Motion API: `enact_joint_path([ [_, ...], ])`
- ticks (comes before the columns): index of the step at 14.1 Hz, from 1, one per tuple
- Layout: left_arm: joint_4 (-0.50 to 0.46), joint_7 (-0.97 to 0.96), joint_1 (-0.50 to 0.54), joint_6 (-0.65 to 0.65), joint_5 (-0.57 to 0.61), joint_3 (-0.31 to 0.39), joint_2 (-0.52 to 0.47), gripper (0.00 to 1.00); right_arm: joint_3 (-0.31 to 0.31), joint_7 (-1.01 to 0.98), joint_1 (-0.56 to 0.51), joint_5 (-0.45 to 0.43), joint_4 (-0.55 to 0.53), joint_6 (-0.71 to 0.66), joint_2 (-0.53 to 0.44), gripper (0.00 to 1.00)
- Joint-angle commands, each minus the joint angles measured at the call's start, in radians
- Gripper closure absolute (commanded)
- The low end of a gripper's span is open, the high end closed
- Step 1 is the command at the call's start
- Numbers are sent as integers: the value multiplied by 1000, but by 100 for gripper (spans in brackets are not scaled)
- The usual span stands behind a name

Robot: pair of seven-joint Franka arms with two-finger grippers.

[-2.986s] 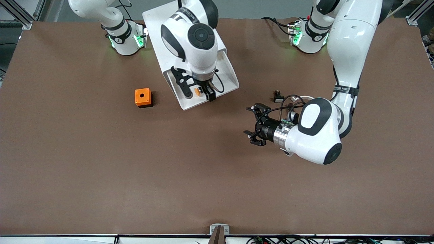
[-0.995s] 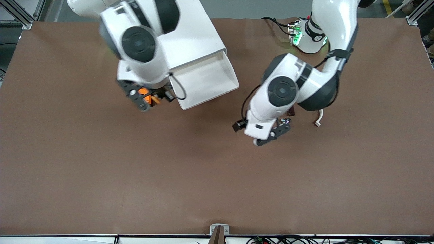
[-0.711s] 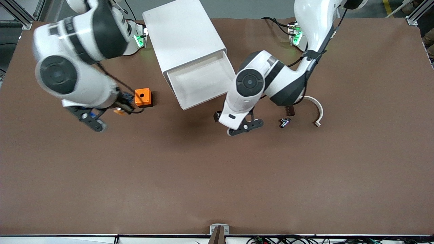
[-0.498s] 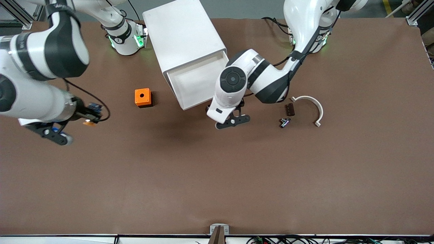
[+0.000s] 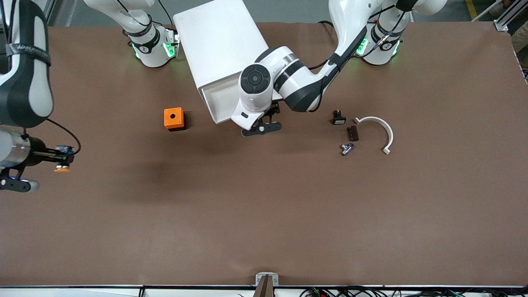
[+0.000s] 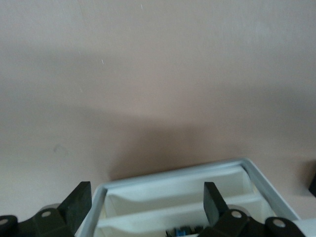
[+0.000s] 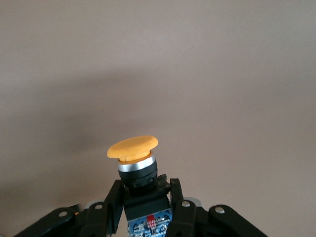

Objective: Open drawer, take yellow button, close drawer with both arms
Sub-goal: 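Close the drawer with the left gripper while the right gripper carries the button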

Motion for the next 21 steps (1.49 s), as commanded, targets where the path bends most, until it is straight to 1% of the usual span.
enact_joint_path([
  [1, -57, -44, 7, 1, -26, -49, -43, 0, 22, -101, -65, -21, -99, 123, -11, 83],
  [3, -60, -98, 7, 0, -26, -95, -43, 0, 22, -107, -92, -29, -165, 222, 4, 82],
  [5, -63, -135, 7, -2, -26, -126, -41, 0, 22, -110, -134, -31, -237, 355, 18, 81],
  [7, -75, -159, 7, -8, -26, -152, -46, 0, 22, -147, -160, -31, -269, 450, 73, 80],
  [9, -86, -169, 7, -14, -26, -161, -52, 0, 22, -191, -192, -31, -269, 492, 128, 80],
  [10, -87, -170, 7, -14, -26, -167, -53, 0, 22, -178, -195, -28, -269, 510, 147, 76],
  [11, -87, -173, 7, -16, -26, -178, -53, 0, 21, -156, -194, -28, -269, 533, 171, 73],
  [13, -86, -192, 8, -42, -26, -189, -55, 0, 21, -132, -211, -32, -268, 579, 201, 73],
  [15, -84, -207, 16, -65, -26, -201, -58, 0, 21, -132, -211, -63, -268, 608, 236, 73],
  [16, -83, -209, 23, -84, -26, -201, -66, 0, 21, -126, -206, -81, -266, 625, 253, 71],
  [17, -83, -207, 40, -103, -25, -199, -79, 0, 21, -119, -203, -84, -268, 645, 266, 70],
  [21, -66, -189, 181, -125, -10, -198, -104, 0, 21, -34, -202, -86, -268, 691, 297, 69],
])
